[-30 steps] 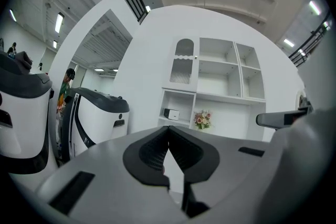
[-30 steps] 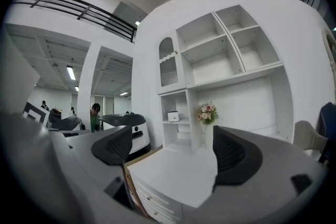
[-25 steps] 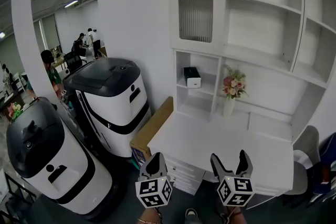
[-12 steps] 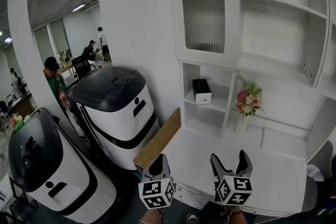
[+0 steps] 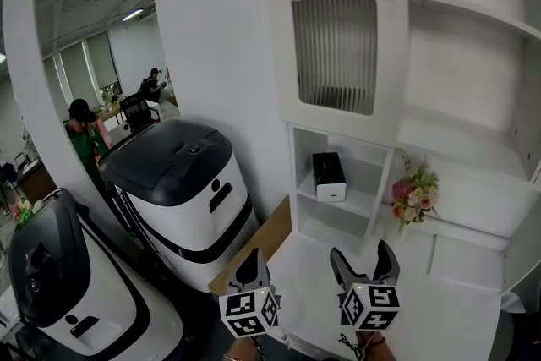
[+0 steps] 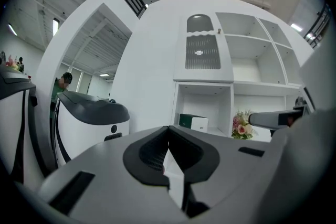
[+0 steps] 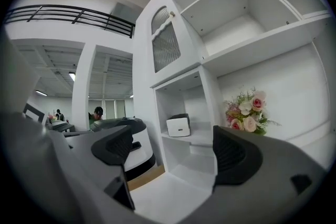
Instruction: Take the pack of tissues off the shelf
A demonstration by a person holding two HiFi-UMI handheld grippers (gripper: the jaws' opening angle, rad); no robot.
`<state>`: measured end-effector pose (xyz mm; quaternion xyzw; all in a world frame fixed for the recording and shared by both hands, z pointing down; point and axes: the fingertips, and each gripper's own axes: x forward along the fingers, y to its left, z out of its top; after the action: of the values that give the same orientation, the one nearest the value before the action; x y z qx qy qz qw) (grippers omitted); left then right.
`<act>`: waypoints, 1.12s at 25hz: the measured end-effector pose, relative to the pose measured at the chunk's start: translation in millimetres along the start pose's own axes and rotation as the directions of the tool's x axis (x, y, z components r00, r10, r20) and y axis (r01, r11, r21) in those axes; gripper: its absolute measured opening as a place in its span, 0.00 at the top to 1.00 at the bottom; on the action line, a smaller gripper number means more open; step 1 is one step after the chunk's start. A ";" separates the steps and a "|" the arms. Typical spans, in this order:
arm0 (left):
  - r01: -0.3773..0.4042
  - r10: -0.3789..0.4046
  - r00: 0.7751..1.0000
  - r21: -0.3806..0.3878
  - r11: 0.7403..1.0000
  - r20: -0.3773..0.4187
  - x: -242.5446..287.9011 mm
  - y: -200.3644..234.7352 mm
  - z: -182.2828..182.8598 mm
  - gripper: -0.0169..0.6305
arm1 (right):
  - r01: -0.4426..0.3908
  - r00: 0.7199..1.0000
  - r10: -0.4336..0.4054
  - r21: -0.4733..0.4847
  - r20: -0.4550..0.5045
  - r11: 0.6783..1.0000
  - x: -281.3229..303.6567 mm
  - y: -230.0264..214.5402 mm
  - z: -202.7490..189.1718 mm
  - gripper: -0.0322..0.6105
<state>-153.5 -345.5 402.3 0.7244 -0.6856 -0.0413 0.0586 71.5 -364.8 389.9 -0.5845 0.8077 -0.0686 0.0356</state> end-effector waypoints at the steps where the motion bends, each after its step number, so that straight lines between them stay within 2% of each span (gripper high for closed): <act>1: -0.002 0.002 1.000 0.001 1.000 0.002 6.0 0.1 0.9 0.95 | -0.001 1.000 0.001 0.001 -0.002 1.000 7.1 -2.7 -0.3 0.22; 9: -0.007 0.007 1.000 0.001 1.000 -0.029 53.2 16.5 -6.8 0.95 | 0.023 0.999 -0.023 0.006 -0.036 1.000 55.0 -16.6 -9.6 0.22; 17: 0.039 -0.040 0.998 -0.020 0.999 -0.048 101.4 27.8 -8.2 0.95 | 0.065 0.997 -0.065 -0.013 -0.051 0.998 88.0 -16.3 -10.2 0.22; 23: 0.053 -0.054 0.996 -0.012 0.999 -0.068 117.9 33.7 -13.0 0.95 | 0.068 0.995 -0.069 -0.022 -0.065 0.997 109.1 -13.4 -14.0 0.22; 28: 0.033 -0.033 0.997 -0.007 0.999 -0.073 126.6 49.1 -14.8 0.95 | 0.065 0.995 -0.068 -0.032 -0.074 0.997 132.0 -10.9 -18.2 0.21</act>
<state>-192.8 -474.0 426.5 0.7366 -0.6708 -0.0174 0.0850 37.8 -492.2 412.5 -0.6086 0.7894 -0.0798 -0.0057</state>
